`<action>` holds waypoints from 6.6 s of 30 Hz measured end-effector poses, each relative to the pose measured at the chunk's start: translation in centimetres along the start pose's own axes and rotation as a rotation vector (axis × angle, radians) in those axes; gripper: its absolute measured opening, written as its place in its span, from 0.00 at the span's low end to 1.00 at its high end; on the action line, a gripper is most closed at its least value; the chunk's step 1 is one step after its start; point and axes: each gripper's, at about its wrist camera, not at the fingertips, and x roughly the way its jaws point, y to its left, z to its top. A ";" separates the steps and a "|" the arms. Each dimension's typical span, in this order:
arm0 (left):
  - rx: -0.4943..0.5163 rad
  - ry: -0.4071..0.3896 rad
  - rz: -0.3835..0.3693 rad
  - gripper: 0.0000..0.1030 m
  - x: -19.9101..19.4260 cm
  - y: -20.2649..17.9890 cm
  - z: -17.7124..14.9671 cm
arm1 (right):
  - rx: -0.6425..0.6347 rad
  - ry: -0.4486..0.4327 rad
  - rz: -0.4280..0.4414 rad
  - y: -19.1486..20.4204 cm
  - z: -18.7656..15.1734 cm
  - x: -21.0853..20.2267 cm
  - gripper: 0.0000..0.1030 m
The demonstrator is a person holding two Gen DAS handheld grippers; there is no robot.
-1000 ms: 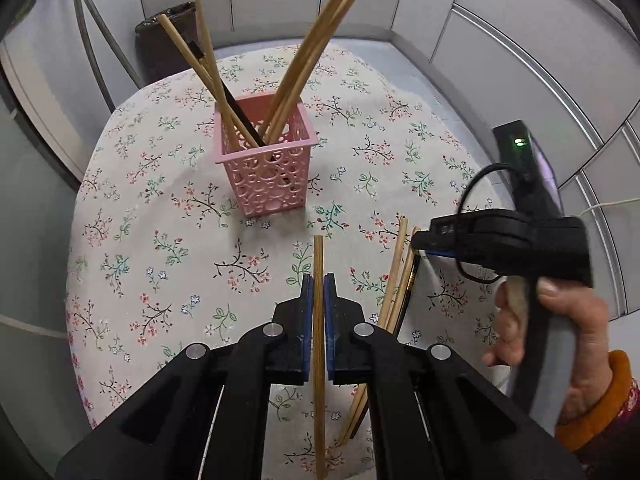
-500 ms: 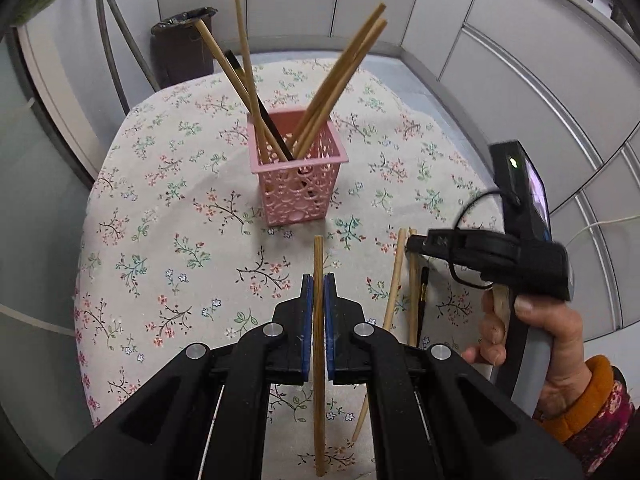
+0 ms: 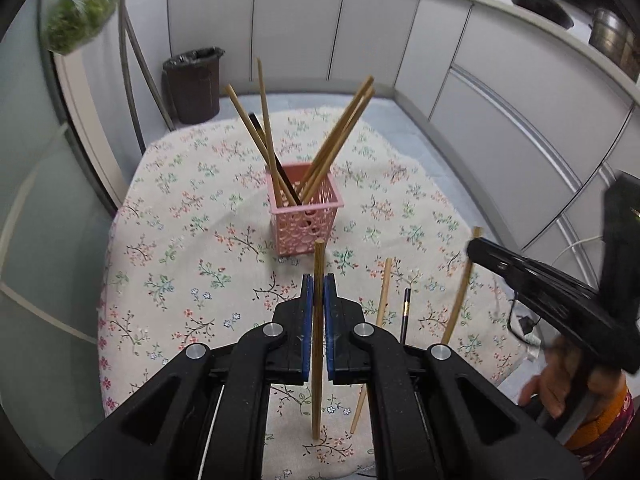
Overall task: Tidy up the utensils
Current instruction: 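Grasp a wooden chopstick with the right tool while the left tool holds its chopstick upright, then carry both held chopsticks upright toward the pink holder, then lower both chopsticks into the pink holder and open both tools, then withdraw both tools from the pink holder toward the last chopsticks on the cloth, then grasp the wooden chopstick with the left tool while the right tool grasps the black-tipped chopstick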
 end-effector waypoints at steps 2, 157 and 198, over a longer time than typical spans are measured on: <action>-0.014 -0.025 -0.006 0.05 -1.1 0.2 -0.2 | -0.054 -0.051 0.014 1.3 -0.3 -2.2 0.07; 0.000 0.068 0.076 0.92 8.7 -5.2 1.9 | 0.077 0.123 -0.291 -5.0 -4.5 -2.2 0.91; 0.036 0.323 0.037 0.06 14.6 -3.2 -0.7 | 0.330 0.458 -0.293 -8.1 -4.6 10.8 0.67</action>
